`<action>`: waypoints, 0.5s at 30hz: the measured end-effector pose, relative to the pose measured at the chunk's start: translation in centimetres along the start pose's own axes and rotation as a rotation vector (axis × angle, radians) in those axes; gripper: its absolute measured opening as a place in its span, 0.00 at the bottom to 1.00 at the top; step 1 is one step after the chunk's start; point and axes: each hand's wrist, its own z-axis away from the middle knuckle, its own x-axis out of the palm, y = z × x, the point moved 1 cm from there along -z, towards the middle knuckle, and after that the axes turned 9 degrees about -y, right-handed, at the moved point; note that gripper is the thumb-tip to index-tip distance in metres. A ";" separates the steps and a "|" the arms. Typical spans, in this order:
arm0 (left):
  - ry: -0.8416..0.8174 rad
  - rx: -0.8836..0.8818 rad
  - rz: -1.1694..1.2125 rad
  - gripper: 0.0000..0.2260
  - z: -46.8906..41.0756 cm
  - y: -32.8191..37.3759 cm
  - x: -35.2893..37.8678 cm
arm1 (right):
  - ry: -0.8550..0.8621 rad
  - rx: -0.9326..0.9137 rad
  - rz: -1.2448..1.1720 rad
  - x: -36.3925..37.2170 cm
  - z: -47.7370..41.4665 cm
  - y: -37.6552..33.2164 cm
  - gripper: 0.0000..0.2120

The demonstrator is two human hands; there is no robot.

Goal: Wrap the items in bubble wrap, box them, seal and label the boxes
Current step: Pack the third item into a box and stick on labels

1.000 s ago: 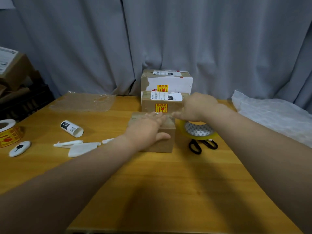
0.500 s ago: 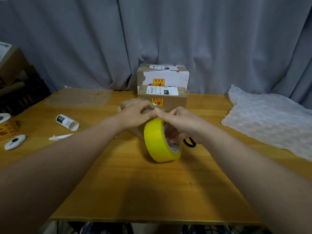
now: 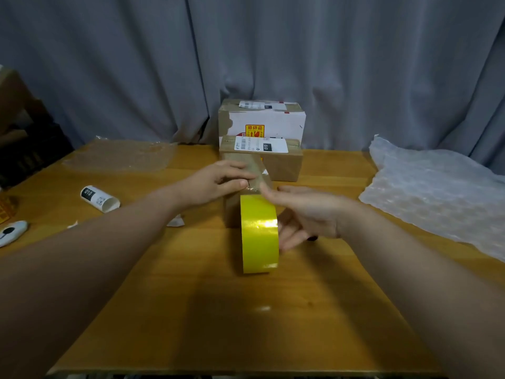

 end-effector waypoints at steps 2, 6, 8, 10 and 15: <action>-0.003 0.026 0.037 0.14 -0.5 0.2 0.0 | 0.358 -0.095 0.329 -1.9 -1.0 -0.4 0.35; 0.037 0.033 0.231 0.10 -1.8 0.9 0.9 | 0.512 -0.509 0.714 -4.3 -3.4 -1.7 0.20; 0.042 0.035 0.342 0.08 -1.9 1.2 0.9 | 0.291 -0.432 0.805 -4.1 -4.8 -1.5 0.21; 0.098 -0.013 0.295 0.04 -1.8 1.2 0.4 | 0.205 -0.326 0.892 -3.9 -5.9 -0.6 0.22; 0.246 -0.449 0.252 0.16 0.7 3.2 -1.0 | 0.235 -0.276 0.796 -3.9 -6.7 0.3 0.22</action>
